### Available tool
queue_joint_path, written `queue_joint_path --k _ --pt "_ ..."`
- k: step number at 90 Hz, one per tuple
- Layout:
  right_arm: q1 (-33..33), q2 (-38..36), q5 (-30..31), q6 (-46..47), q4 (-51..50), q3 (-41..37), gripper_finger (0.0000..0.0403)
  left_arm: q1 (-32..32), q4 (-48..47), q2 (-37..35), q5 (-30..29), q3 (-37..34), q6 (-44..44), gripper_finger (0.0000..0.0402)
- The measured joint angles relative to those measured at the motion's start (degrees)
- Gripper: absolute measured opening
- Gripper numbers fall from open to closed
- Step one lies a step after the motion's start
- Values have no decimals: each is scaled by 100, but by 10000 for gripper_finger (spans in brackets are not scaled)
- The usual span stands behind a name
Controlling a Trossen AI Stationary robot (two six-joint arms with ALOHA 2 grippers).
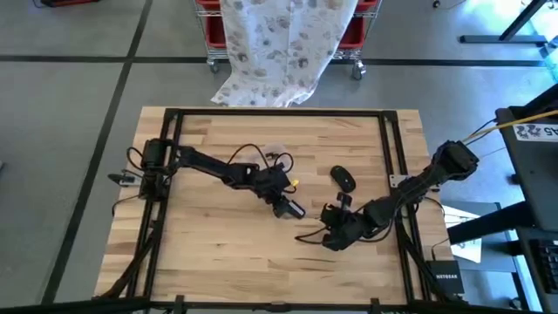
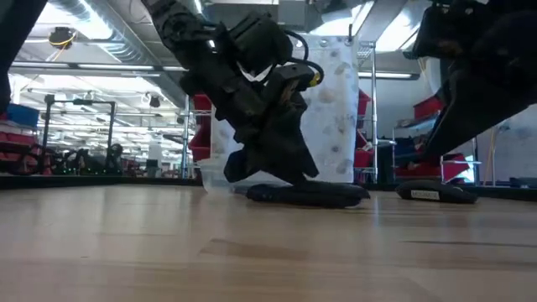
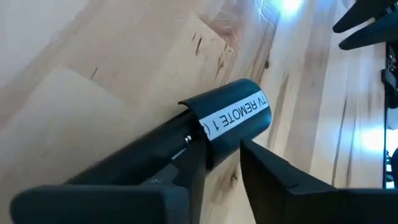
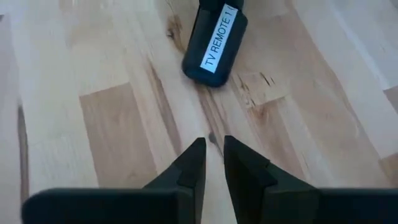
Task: Insert battery
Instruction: Close the remote lid on the remote
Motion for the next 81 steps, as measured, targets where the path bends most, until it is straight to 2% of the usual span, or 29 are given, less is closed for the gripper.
queue_joint_path --k 81 --pt "0 0 57 0 -20 2 42 33 -167 -4 191 13 -261 90"
